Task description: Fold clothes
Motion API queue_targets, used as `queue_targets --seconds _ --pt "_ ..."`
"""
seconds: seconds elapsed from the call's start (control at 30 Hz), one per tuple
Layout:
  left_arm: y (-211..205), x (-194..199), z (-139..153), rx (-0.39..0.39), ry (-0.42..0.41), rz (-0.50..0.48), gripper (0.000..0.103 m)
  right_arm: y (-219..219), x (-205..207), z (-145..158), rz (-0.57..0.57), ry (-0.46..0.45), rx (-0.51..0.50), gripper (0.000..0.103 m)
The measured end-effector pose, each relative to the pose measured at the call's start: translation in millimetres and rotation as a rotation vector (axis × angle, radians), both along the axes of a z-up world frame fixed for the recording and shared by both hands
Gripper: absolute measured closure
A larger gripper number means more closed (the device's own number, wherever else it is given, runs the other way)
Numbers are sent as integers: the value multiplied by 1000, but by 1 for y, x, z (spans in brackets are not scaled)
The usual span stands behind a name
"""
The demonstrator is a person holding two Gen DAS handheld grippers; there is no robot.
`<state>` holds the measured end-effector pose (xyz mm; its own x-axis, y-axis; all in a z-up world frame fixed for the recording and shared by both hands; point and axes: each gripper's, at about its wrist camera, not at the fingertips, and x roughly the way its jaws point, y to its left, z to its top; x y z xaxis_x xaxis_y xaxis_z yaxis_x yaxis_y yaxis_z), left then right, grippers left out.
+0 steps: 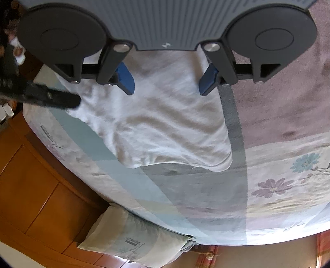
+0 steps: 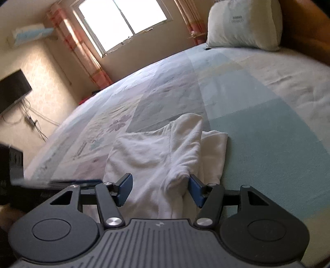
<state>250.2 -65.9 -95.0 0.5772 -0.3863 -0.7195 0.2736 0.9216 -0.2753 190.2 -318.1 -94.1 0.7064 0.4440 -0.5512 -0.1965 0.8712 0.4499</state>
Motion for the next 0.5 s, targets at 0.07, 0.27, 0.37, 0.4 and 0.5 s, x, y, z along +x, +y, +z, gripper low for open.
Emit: queue_targets --seconds 0.07,0.27,0.37,0.4,0.5 --pt "0 -1 0 3 1 2 33 -4 -9 -3 -9 25 2 37" --pt "-1 -3 -1 10 6 7 31 -25 -37 -15 -47 123 75 37" --pt "-1 -4 -1 12 6 11 30 -32 -48 -18 -54 167 133 37" --pt "-1 -4 -1 13 6 10 30 -34 -51 -19 -54 179 157 37" --pt "-2 -5 0 17 6 9 30 -33 -55 -22 -46 214 198 37"
